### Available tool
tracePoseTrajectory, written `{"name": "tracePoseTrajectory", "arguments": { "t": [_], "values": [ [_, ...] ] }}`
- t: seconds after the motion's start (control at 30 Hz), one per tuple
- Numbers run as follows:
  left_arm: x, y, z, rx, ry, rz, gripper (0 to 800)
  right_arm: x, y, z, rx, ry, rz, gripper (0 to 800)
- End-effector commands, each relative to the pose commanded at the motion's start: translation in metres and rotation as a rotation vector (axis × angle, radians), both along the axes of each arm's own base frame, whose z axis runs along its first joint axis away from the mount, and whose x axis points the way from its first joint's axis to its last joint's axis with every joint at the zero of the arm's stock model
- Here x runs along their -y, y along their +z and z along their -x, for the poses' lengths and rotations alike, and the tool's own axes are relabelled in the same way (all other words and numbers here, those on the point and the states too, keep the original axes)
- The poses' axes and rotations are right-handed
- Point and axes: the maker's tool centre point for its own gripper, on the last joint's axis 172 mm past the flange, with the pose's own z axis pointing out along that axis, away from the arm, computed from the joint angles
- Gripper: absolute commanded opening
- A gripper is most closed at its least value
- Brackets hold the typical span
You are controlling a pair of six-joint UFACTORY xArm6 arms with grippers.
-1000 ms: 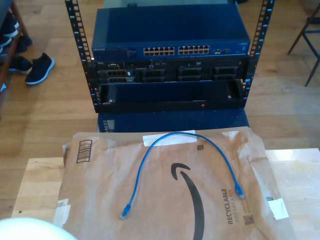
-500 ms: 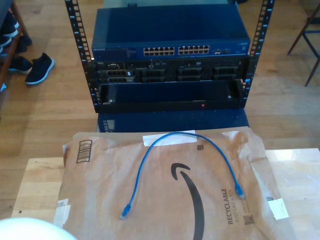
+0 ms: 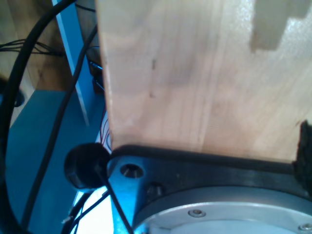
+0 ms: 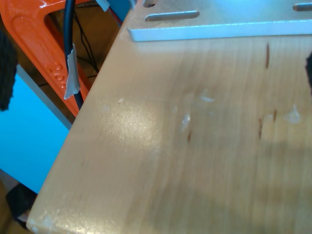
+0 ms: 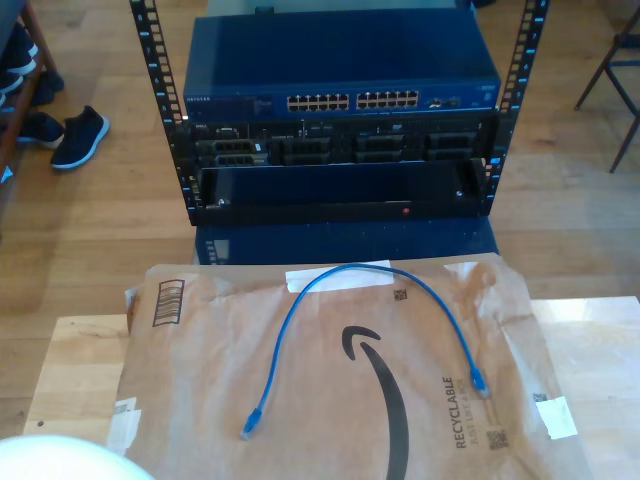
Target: Grab the cable and plug it in
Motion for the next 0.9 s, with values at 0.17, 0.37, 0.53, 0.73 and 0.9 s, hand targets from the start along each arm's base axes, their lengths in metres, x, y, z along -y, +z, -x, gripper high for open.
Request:
{"name": "tracePoseTrajectory", "arguments": {
  "t": [0.17,0.37,0.53,0.73,0.9],
  "values": [
    [0.000,0.000,0.000,0.000,0.000,0.000,800,0.000,0.000,0.000,0.000,0.000,0.000,800],
    [0.000,0.000,0.000,0.000,0.000,0.000,800,0.000,0.000,0.000,0.000,0.000,0.000,800],
    [0.000,0.000,0.000,0.000,0.000,0.002,800,-0.001,-0.001,-0.001,0.002,-0.004,-0.002,800],
    [0.000,0.000,0.000,-0.001,0.002,0.001,800,-0.003,-0.010,-0.022,0.091,-0.068,0.027,800],
    [0.000,0.000,0.000,0.000,0.000,0.002,800,0.003,-0.015,-0.035,0.195,-0.072,0.078,799]
  ]
}}
